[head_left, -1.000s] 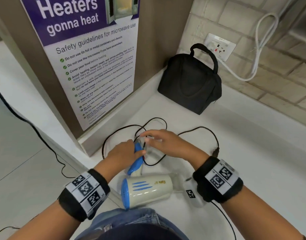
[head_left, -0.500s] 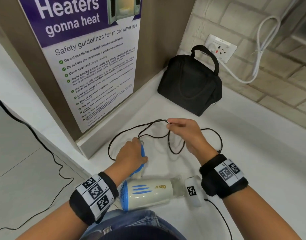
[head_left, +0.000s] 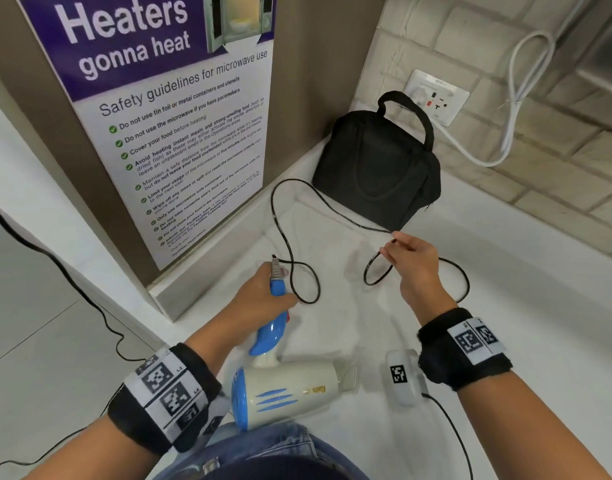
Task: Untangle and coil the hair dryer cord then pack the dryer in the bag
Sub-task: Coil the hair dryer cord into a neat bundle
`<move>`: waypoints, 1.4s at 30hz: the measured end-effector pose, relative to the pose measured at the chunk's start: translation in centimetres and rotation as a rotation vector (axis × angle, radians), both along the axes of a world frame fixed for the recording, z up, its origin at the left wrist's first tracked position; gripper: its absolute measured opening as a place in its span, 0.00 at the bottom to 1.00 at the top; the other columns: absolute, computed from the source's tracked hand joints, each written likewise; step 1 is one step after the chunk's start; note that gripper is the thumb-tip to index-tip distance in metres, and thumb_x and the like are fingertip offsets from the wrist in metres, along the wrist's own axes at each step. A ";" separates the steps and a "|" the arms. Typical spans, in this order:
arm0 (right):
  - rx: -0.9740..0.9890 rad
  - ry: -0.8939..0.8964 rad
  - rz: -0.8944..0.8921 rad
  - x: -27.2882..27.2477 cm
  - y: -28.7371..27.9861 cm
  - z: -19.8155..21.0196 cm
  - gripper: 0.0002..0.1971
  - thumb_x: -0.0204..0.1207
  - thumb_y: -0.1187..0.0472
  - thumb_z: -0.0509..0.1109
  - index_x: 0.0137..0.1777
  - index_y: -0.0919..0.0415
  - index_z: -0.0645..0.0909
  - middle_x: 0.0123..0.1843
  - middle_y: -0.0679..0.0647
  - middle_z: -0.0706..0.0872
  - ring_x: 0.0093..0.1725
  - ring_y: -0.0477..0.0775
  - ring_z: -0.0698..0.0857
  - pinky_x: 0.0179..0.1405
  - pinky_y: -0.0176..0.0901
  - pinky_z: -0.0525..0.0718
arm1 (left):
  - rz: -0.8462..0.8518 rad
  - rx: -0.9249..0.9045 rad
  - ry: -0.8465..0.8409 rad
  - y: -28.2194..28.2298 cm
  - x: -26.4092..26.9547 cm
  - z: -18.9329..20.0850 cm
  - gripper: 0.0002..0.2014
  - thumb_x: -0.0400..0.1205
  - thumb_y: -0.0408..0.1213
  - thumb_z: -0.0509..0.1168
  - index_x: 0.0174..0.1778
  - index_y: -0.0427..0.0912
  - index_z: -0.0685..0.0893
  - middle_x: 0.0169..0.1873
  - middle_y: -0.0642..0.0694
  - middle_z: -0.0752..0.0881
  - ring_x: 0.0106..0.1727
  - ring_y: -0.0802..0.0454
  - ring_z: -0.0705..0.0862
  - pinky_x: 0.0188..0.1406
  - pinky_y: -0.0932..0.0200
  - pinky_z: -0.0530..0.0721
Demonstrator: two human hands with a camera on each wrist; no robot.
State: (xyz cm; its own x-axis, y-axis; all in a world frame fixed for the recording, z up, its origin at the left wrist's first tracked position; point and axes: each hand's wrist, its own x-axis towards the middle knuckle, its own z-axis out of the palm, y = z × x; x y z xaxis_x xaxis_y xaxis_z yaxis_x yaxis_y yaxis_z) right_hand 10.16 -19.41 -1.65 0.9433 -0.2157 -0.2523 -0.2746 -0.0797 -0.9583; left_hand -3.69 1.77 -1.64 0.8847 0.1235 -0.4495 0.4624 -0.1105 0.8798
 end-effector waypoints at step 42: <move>-0.538 -0.343 0.773 -3.5 1.4 1.2 0.16 0.85 0.48 0.52 0.51 0.46 0.82 0.27 0.48 0.78 0.31 0.38 0.79 0.37 0.22 0.74 | -0.053 -1.360 -0.036 0.4 6.1 7.9 0.25 0.86 0.45 0.51 0.75 0.33 0.69 0.10 0.51 0.70 0.08 0.53 0.67 0.09 0.66 0.62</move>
State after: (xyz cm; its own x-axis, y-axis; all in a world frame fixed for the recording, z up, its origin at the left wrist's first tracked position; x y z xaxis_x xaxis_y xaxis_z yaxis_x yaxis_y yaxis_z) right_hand 6.65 -18.02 -0.41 0.8764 0.4814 0.0104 0.3199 -0.5661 -0.7598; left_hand 2.39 2.13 6.23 0.8883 -0.4289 -0.1642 0.4593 0.8294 0.3181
